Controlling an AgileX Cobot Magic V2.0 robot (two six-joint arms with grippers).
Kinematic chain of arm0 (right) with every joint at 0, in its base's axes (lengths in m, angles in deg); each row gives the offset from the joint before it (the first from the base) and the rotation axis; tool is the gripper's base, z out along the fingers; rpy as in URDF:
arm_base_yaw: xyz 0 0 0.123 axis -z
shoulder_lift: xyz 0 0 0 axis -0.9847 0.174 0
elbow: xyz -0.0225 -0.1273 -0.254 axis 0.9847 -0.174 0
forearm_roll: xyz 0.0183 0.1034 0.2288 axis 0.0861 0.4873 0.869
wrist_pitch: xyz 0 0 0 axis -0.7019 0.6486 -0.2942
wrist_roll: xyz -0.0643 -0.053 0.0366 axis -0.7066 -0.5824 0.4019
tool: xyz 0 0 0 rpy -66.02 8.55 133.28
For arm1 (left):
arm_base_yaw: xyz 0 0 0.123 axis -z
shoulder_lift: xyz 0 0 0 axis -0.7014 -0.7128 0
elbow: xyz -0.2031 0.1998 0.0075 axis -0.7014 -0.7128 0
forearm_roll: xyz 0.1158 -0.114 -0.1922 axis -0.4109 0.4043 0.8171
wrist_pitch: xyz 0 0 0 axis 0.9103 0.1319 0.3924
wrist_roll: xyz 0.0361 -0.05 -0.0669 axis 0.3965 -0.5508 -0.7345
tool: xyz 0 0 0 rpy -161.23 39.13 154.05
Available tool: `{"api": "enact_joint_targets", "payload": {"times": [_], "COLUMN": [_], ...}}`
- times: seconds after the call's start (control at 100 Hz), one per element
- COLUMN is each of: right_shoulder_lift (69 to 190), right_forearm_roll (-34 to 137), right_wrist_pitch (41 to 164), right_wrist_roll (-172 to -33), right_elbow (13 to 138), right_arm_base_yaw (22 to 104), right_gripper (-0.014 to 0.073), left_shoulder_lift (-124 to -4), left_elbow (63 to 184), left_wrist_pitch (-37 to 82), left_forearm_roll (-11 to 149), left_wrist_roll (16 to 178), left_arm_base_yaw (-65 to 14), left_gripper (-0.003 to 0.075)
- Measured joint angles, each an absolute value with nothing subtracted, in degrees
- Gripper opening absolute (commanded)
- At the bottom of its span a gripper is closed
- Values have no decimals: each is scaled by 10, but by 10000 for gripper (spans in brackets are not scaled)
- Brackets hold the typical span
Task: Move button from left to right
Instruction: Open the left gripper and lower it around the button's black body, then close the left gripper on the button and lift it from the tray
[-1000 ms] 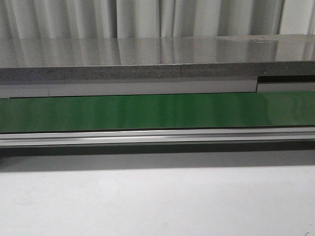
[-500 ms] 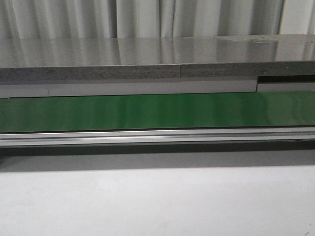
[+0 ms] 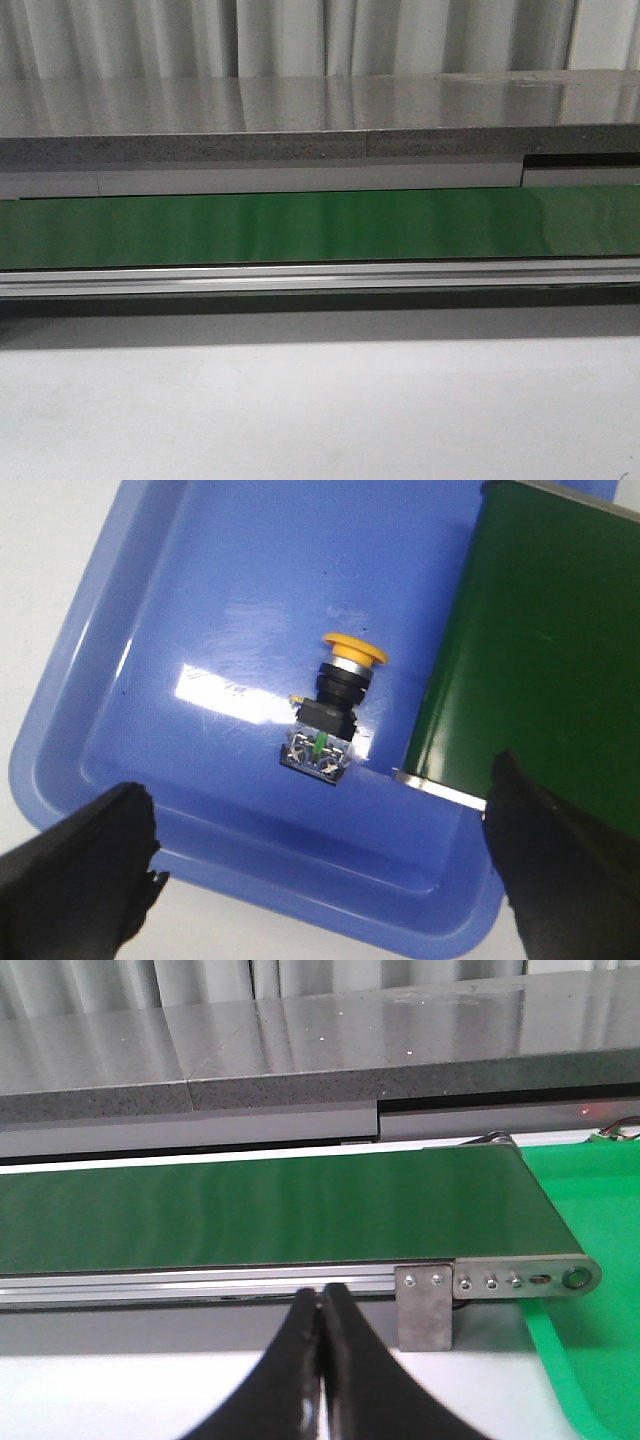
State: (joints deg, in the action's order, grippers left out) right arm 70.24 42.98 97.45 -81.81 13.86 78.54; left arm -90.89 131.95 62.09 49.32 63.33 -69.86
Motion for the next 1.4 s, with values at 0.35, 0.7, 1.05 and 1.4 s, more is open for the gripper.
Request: {"api": "enact_joint_targets", "payload": {"times": [0.35, 0.7, 1.05, 1.4], "right_shoulder_lift": [702, 702, 702, 702], "right_forearm_roll": [430, 430, 430, 430], "right_wrist_pitch": [975, 975, 975, 975], "right_wrist_roll": [-818, -818, -818, -818], "right_elbow": [139, 139, 139, 139], "right_arm_base_yaw": [785, 785, 785, 785], "right_gripper": [-67, -67, -67, -67], "left_shoulder_lift": [-1048, -1081, -1081, -1081], "left_elbow": [1353, 1355, 1355, 1355], "left_wrist_pitch": [627, 602, 579, 564], "left_forearm_roll": [501, 503, 504, 527], "left_wrist_roll": [640, 640, 647, 670], "left_arm_base_yaw": [-702, -702, -702, -702], "left_gripper": [618, 618, 618, 618]}}
